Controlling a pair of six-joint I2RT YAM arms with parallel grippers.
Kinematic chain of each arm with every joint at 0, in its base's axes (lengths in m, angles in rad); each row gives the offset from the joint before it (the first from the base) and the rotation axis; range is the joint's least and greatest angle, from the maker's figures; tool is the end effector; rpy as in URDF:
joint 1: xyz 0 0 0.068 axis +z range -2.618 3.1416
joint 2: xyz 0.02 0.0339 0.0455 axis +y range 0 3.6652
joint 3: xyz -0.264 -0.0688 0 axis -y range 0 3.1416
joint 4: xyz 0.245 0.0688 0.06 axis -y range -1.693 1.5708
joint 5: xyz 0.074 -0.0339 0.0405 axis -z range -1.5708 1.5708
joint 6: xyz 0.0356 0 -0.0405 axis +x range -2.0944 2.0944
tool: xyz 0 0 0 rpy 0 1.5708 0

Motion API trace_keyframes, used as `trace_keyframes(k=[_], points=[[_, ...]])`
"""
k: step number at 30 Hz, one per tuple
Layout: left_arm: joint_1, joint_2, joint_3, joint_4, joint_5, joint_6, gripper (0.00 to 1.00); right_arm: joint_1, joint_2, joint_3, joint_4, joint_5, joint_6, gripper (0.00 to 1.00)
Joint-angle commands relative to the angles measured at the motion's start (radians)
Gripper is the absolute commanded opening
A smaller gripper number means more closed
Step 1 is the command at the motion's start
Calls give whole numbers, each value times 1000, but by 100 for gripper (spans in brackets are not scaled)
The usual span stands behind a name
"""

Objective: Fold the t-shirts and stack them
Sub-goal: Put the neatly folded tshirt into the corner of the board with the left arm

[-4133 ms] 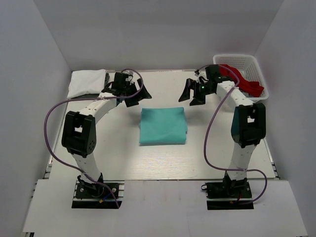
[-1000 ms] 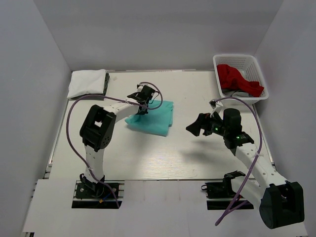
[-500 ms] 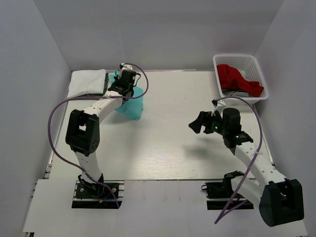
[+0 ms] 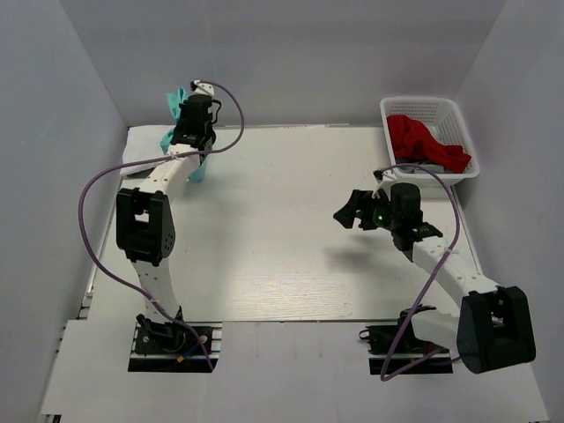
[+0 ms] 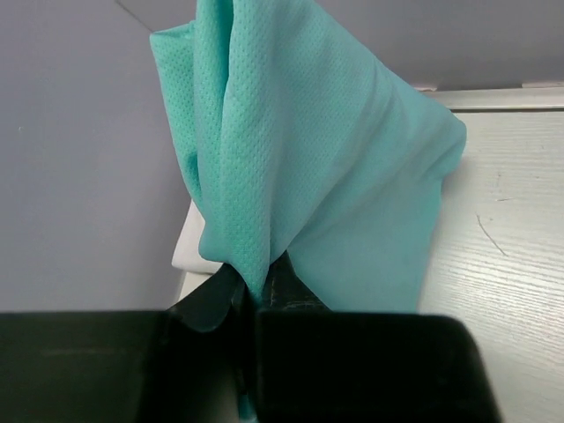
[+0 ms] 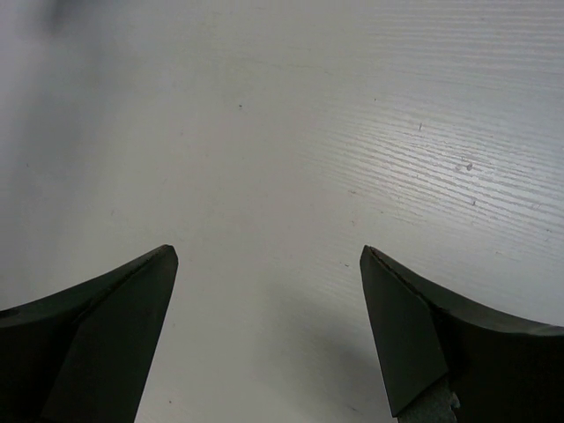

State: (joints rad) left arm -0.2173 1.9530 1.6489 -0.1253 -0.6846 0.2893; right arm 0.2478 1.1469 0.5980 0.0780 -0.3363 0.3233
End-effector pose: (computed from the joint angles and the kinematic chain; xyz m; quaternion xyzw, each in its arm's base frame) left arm 0.4565 -0.0777 0.3000 0.0231 0.8129 0.3006 0.4984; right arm 0.2372 0.0721 0.2287 -0.0557 0.8432 0.2820 0.4542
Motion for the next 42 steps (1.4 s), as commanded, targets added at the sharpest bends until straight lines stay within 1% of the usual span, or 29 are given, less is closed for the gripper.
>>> trace_keyframes(k=[1,2,8,13,17,19,22,26,32,36,42], points=[[30,-12,89,26,57,48,0,-4,34,65,68,-12,16,90],[30,-12,103,26,86,48,0,-5,40,69,71,-18,16,90],[68,-3,213,-37,157,82,0,-5,106,108,83,-61,31,90],[113,18,273,-62,157,100,0,-5,140,132,88,-89,40,90],[139,61,308,-100,181,91,0,-7,151,157,83,-96,51,90],[151,92,321,-114,200,64,0,-5,163,170,82,-96,48,90],[173,133,330,-114,210,53,0,-4,191,198,72,-99,53,90],[209,213,414,-137,220,40,0,-4,238,236,77,-118,66,90],[259,299,505,-125,208,40,0,-2,272,261,89,-145,86,90],[280,340,514,-90,198,53,0,-1,292,275,86,-153,86,90],[326,350,503,-89,212,53,0,1,338,307,85,-181,95,90]])
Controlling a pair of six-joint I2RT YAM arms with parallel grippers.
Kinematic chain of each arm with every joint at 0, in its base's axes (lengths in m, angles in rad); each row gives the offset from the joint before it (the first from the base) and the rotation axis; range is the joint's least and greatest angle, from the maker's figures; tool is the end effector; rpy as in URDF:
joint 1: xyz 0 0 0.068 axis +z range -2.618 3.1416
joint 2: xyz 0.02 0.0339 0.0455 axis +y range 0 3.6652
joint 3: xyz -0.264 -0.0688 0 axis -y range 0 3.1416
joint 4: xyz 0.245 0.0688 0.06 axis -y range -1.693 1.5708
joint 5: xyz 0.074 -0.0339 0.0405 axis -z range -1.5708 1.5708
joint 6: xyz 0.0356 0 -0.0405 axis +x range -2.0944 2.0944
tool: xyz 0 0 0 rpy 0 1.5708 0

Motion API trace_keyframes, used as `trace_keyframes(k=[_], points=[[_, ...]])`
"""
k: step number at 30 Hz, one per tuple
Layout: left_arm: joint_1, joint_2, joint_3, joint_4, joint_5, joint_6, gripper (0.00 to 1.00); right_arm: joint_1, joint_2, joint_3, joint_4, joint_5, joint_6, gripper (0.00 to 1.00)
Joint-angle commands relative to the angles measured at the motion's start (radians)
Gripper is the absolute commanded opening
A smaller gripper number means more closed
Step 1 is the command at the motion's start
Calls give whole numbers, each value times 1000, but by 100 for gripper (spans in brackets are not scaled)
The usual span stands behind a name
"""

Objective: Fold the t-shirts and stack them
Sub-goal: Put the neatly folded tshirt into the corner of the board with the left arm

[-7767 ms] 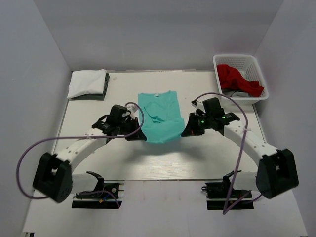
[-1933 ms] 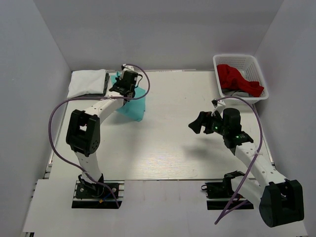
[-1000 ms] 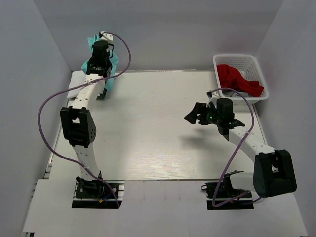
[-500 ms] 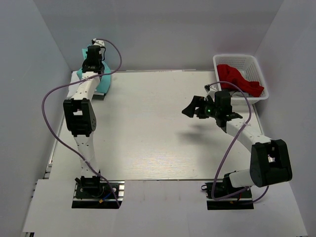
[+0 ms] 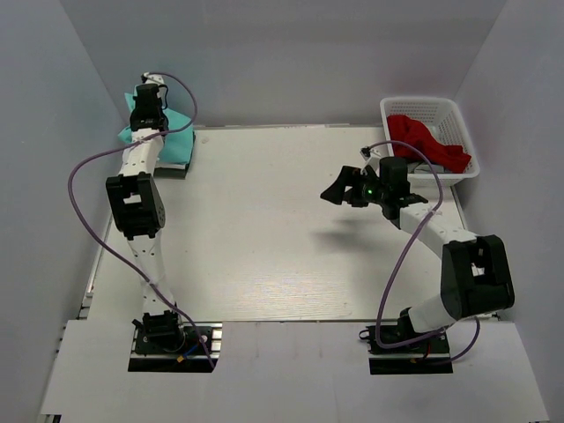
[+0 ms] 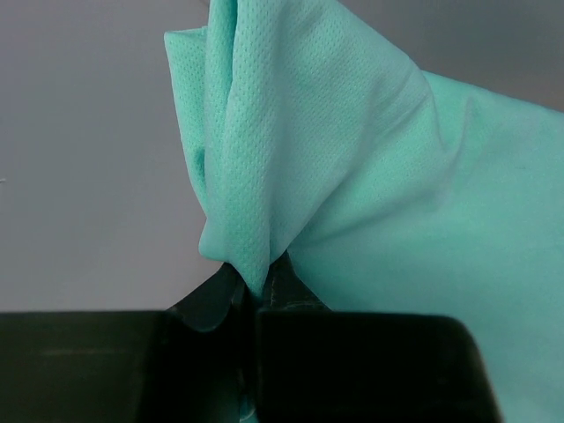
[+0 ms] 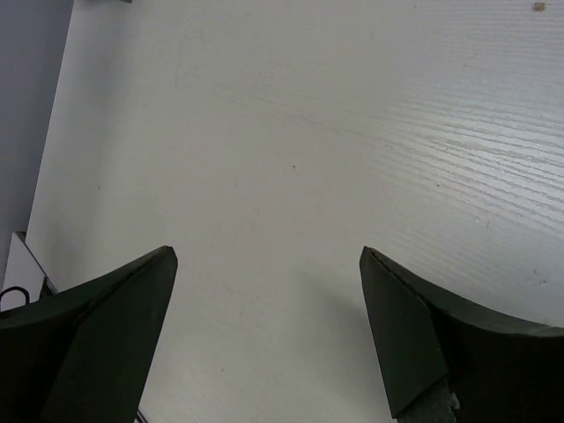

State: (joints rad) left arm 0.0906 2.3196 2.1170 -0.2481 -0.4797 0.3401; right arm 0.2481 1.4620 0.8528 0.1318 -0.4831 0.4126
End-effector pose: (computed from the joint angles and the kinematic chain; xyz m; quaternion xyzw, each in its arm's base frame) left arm 0.5431 0.0658 0.2704 -0.0228 0.8323 0.3069 0.4611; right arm 0.3065 0.0947 0.2365 -0.0558 0.8369 0.3570 0.4112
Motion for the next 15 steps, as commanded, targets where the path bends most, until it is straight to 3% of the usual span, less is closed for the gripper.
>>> trace_keyframes(k=[1,3,4,5,7,11,13,14,15], points=[[30,-17,35,33,16,2,0,-1,43,63,31,-47,15,90],[40,-8,35,33,26,-7,0,0,64,75,32,-63,25,90],[40,1,35,24,41,-7,7,-1,78,83,32,-78,28,90],[50,1,35,24,30,-18,30,-1,90,89,35,-84,28,90],[51,12,35,24,21,-18,46,0,101,95,38,-83,38,90],[69,23,46,24,-25,-18,52,2,132,114,49,-101,55,90],[69,23,46,24,-25,-29,62,2,136,118,52,-107,58,90],[78,23,46,11,-34,-38,73,2,138,121,51,-106,58,90],[78,23,58,10,-34,-38,100,0,135,121,52,-107,60,90]])
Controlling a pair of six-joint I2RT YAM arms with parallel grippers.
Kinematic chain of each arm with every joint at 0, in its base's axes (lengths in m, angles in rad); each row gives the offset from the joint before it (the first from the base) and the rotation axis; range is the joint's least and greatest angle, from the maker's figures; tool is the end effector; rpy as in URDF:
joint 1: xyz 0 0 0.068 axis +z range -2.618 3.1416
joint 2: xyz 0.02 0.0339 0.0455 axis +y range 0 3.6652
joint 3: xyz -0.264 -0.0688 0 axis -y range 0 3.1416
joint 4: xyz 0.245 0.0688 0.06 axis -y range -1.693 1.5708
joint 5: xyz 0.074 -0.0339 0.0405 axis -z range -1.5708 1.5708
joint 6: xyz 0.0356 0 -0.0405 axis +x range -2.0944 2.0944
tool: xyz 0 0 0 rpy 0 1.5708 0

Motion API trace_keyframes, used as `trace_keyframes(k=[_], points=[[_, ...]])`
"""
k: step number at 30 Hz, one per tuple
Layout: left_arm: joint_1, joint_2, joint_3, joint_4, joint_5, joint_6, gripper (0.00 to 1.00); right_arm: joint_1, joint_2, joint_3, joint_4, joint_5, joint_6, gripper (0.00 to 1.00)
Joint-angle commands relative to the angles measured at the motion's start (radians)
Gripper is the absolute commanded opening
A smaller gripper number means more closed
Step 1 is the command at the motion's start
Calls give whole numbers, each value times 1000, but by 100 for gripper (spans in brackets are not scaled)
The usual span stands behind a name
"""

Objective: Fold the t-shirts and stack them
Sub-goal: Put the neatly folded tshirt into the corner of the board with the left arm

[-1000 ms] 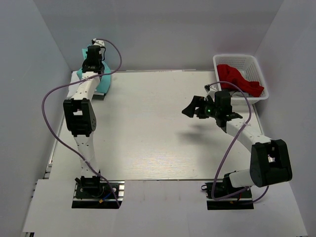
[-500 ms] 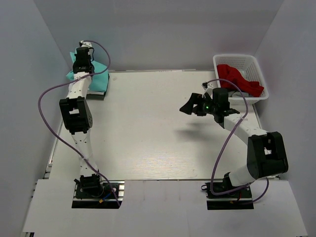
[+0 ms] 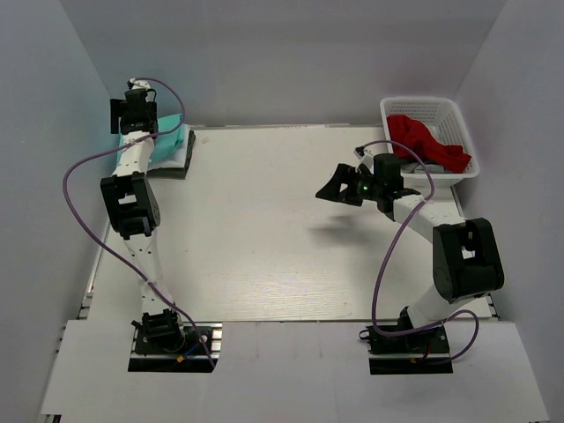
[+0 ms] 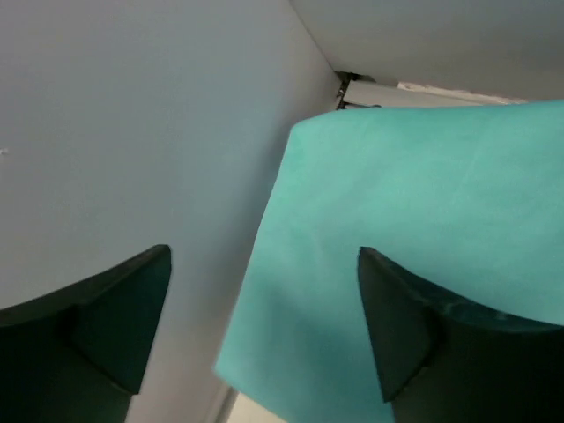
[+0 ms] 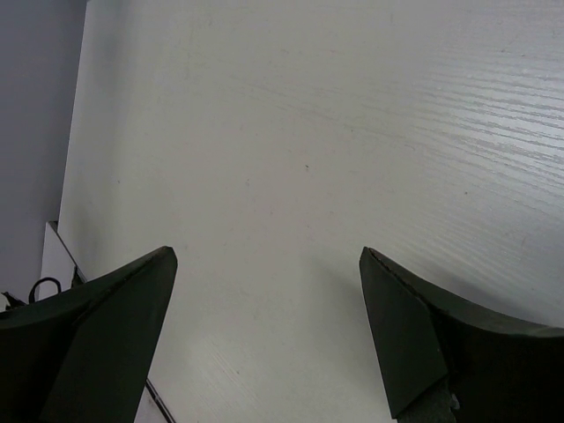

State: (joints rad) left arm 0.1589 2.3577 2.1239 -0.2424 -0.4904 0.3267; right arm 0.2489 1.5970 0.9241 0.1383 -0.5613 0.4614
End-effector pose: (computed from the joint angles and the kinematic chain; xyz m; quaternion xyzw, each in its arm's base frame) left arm 0.5433 0.1040 0.2532 -0.0565 0.8361 0.3226 0.4402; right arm 0.3302 0.1035 0.2186 -0.0479 0.8446 0.3911 0.3625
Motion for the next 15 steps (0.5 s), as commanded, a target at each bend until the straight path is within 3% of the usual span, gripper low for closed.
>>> trace_keyframes(k=[1,9,11,12,13,15], points=[[10,-15,51,5,-34,-40,100,1,-2,50,44,-29,11,90],[-24,-70,-8,-32,82,-97,100,0,-19,29,66,-38,13,90],[-33,-83,-28,-86,169,-152,100,1,-25,21,73,-43,13,90],[-33,-95,-44,-112,206,-178,97,0,-25,15,76,-49,13,90],[-33,-112,-54,-144,281,-214,83,1,-23,10,80,-49,16,90],[-33,-132,-96,-158,375,-245,68,1,-23,2,84,-55,11,90]])
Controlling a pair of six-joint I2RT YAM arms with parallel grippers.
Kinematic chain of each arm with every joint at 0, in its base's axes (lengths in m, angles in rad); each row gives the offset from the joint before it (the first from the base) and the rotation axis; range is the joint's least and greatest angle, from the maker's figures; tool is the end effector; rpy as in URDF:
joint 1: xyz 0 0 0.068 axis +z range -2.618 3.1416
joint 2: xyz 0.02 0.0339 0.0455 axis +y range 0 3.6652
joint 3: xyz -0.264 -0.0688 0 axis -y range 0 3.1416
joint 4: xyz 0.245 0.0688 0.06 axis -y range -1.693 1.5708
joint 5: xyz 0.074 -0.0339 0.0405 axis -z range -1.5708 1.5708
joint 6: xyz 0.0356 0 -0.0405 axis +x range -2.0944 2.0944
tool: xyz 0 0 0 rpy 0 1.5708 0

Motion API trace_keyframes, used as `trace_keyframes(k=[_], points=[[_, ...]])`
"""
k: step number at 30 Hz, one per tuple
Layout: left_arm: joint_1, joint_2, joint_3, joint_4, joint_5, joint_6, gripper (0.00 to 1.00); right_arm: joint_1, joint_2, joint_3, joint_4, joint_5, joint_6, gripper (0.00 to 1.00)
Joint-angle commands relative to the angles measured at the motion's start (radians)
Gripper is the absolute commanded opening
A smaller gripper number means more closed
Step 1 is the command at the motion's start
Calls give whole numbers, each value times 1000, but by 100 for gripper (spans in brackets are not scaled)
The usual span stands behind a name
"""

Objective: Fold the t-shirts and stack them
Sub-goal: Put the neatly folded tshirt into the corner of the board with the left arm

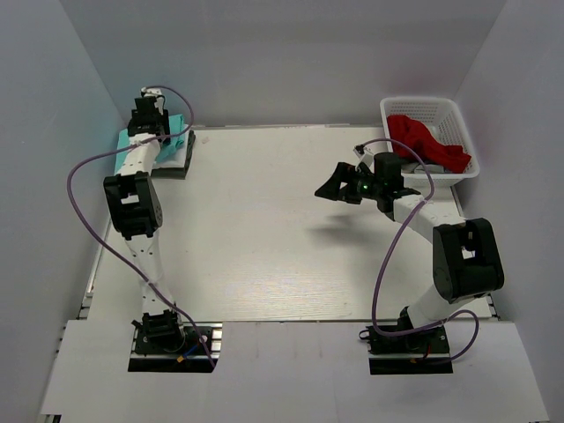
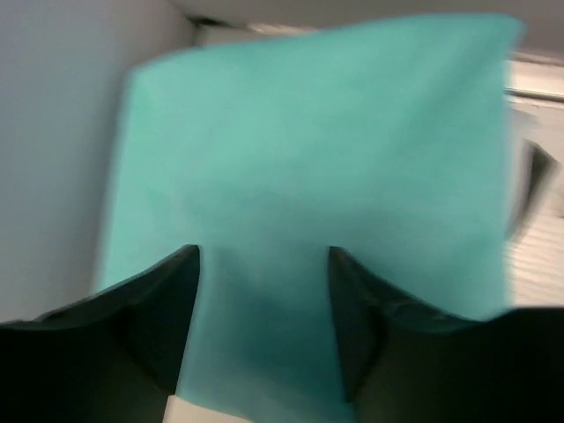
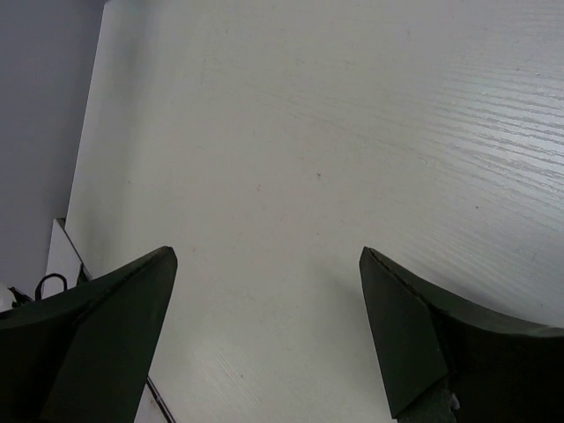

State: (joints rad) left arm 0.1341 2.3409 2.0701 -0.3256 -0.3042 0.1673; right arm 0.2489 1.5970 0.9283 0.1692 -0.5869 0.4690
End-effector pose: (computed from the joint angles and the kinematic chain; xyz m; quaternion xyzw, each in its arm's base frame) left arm 0.5389 0.0835 0.2346 -0.0564 0.8745 0.2018 0.4374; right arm 0.3318 0.1047 0.2230 -0.0563 0.8344 0.4045 0.3701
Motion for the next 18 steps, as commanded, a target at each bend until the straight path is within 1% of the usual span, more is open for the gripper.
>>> trace_keyframes(k=[1,2,3,4,5,9,10,12,17,18], points=[[-8,-136,-59,-75,217,-97,60,3,-23,-2,52,-33,5,90],[-17,-149,-100,-66,237,-123,48,4,-25,-3,55,-37,3,90],[-18,-159,-122,-53,279,-123,44,0,-22,-8,56,-39,2,90],[-18,-160,-143,-43,293,-135,40,0,-28,-14,55,-39,-3,90],[-18,-172,-168,-32,293,-153,35,-2,-28,-16,58,-39,-4,90],[-27,-138,-168,-70,368,-173,21,-3,-42,-29,55,-33,-26,90],[-27,-129,-168,-70,369,-183,18,-7,-43,-29,50,-31,-30,90],[-27,-111,-177,-82,369,-198,16,-3,-43,-34,50,-27,-36,90],[-27,-40,-177,-92,369,-207,16,-7,-42,-39,52,-28,-38,90],[-27,-29,-177,-102,360,-207,14,-8,-43,-40,53,-27,-38,90]])
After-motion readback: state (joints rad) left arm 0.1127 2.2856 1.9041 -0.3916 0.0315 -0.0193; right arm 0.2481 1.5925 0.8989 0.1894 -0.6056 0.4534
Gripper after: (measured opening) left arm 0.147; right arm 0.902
